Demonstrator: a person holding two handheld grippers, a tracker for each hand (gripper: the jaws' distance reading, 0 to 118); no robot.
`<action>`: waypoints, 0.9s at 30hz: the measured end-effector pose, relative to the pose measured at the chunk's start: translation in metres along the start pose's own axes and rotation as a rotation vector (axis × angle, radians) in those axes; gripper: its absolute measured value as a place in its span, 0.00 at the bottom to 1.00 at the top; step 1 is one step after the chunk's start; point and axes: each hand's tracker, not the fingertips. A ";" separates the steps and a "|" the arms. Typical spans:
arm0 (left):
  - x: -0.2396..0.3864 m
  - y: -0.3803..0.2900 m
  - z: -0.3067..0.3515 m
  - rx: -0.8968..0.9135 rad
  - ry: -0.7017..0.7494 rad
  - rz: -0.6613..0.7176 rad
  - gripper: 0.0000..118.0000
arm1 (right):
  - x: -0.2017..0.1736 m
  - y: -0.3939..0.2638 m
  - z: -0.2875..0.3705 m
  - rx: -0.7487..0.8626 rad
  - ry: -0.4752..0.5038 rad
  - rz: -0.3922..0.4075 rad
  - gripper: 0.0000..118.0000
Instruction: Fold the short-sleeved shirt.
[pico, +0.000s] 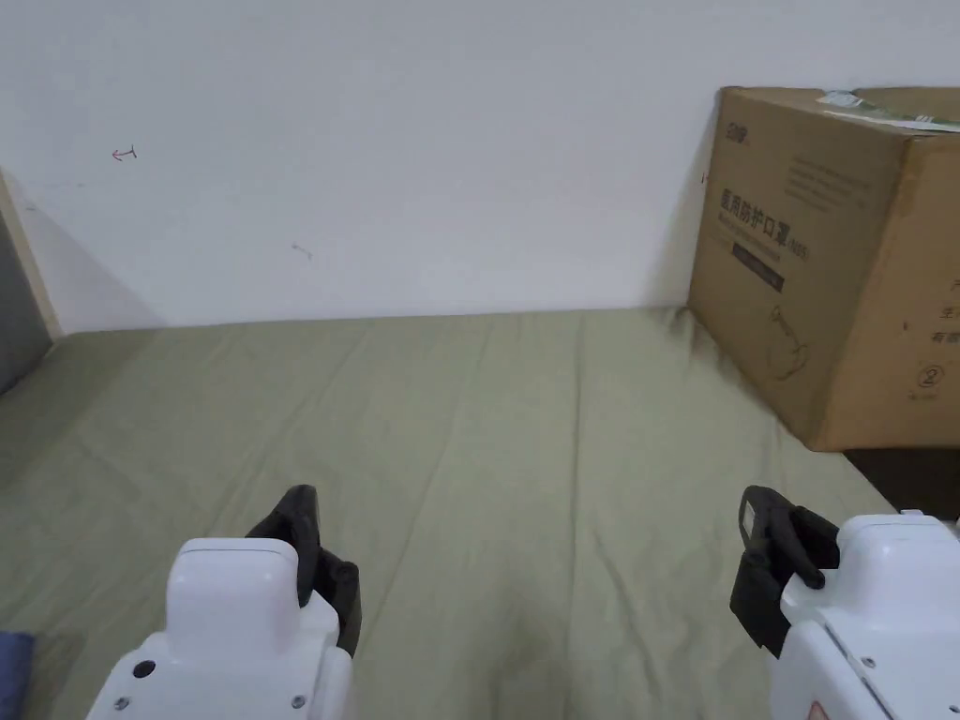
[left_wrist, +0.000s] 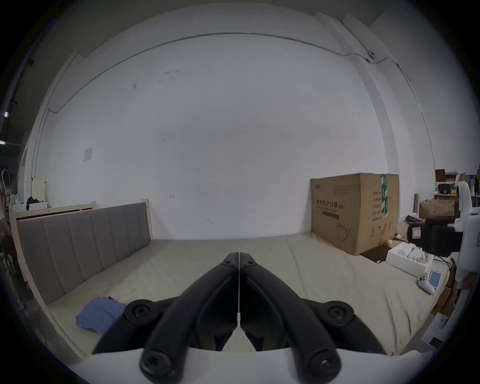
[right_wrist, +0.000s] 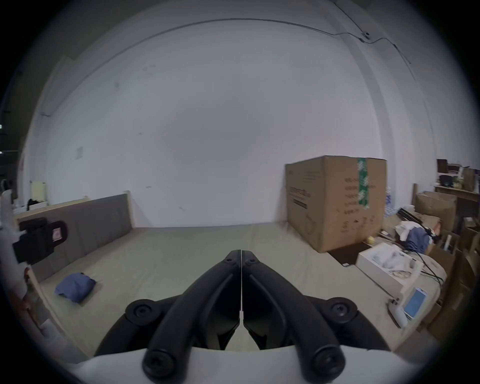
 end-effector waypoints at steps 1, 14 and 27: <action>0.001 -0.001 0.000 -0.013 0.001 0.000 0.00 | 0.000 0.000 0.001 0.007 -0.013 -0.015 0.01; 0.000 0.005 0.005 -0.009 -0.024 0.007 0.89 | 0.001 0.002 0.018 0.094 0.047 0.028 0.67; -0.009 0.002 0.002 -0.020 -0.021 0.037 1.00 | -0.013 -0.001 0.019 0.121 0.055 0.109 1.00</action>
